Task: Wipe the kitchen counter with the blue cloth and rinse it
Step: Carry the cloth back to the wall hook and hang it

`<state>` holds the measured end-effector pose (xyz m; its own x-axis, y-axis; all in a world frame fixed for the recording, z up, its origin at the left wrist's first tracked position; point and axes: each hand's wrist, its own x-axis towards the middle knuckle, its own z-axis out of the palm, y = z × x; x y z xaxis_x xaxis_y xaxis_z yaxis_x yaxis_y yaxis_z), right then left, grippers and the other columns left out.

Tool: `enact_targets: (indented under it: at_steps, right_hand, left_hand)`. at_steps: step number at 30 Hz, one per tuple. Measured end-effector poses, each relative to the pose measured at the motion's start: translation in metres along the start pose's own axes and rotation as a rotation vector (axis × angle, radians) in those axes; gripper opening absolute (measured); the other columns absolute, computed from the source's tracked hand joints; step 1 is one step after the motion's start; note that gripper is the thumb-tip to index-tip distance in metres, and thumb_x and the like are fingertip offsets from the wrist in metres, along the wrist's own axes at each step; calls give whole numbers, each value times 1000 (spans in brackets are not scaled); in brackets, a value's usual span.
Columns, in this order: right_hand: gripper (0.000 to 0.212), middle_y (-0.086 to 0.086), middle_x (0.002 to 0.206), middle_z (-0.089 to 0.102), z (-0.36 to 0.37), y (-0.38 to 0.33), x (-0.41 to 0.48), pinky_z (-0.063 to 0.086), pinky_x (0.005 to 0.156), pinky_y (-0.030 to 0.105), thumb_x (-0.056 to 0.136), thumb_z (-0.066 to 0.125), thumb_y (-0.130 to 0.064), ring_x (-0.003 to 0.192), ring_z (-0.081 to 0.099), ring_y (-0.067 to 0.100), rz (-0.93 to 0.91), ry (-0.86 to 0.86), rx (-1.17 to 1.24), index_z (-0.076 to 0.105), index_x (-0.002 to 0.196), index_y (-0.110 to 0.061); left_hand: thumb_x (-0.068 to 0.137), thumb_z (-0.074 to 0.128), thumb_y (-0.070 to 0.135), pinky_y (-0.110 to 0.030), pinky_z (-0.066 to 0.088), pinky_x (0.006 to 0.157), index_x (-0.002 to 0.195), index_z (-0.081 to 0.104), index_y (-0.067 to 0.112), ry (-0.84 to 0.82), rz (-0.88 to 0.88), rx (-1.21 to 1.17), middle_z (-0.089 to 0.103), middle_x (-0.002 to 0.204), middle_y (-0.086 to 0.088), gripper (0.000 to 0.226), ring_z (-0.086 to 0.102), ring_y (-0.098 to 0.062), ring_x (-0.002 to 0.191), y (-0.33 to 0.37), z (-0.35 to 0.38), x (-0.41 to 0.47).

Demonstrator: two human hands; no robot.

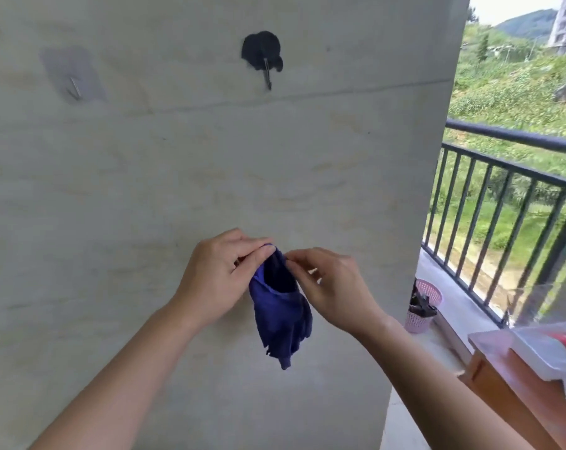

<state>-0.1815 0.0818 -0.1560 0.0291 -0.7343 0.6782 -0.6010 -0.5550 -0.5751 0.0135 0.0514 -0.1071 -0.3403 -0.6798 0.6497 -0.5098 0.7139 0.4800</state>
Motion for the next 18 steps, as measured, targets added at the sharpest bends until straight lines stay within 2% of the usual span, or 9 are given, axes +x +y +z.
enact_targets:
  at_steps: [2, 4, 6, 7, 10, 11, 15, 18]
  right_hand:
    - [13, -12, 90, 72, 6, 5, 14, 54, 72, 30, 95, 62, -15, 81, 66, 8, 31, 64, -18, 74, 99, -19]
    - [12, -14, 92, 70, 7, 4, 25, 53, 69, 22, 93, 64, -13, 81, 66, 7, 36, 203, -94, 74, 97, -18]
    - [7, -12, 90, 70, 8, -4, 30, 51, 64, 18, 90, 69, -15, 80, 66, 7, 42, 268, -88, 74, 93, -19]
    - [3, -12, 87, 70, 10, -10, 31, 51, 63, 18, 89, 72, -19, 79, 66, 7, 35, 238, -57, 74, 91, -19]
    - [23, -15, 81, 68, 27, -28, 32, 49, 63, 14, 82, 79, -42, 78, 66, 6, -2, 106, -113, 73, 92, -22]
    - [23, -16, 78, 68, 34, -30, 34, 47, 64, 11, 82, 78, -43, 77, 66, 5, -7, 100, -158, 72, 92, -23]
    - [5, -17, 71, 70, 46, -32, 39, 45, 64, 8, 87, 73, -28, 72, 66, 0, 120, 175, -180, 73, 91, -25]
    - [7, -16, 78, 71, 42, -34, 39, 51, 68, 17, 93, 65, -28, 78, 67, 3, 159, 136, -219, 71, 96, -25]
  left_hand:
    - [94, 67, 26, -13, 40, 64, 102, 78, 30, -27, -27, -47, 62, 73, 5, 14, 59, -11, 68, -11, -6, 9]
    - [94, 65, 26, -14, 41, 65, 97, 76, 37, -31, -48, -107, 65, 75, 1, 16, 60, -12, 70, -24, -13, 18]
    - [94, 64, 28, -17, 43, 66, 94, 77, 34, -21, -38, -155, 68, 76, 0, 15, 62, -13, 71, -34, -19, 26]
    - [94, 64, 28, -17, 44, 66, 95, 78, 31, -24, -28, -167, 68, 76, 0, 14, 63, -13, 72, -38, -21, 28]
    - [94, 65, 30, -16, 42, 62, 96, 79, 30, -62, 16, -140, 63, 70, 4, 15, 60, -13, 67, -44, -24, 34]
    - [94, 64, 31, -18, 41, 60, 95, 80, 30, -70, 38, -129, 61, 67, 4, 15, 58, -14, 65, -46, -26, 36]
    - [94, 65, 27, -25, 43, 60, 89, 80, 23, -57, 113, -125, 57, 65, -3, 17, 55, -19, 65, -50, -34, 43]
    - [93, 67, 26, -23, 41, 60, 91, 81, 24, -69, 140, -108, 56, 65, -2, 15, 55, -19, 66, -53, -39, 46]
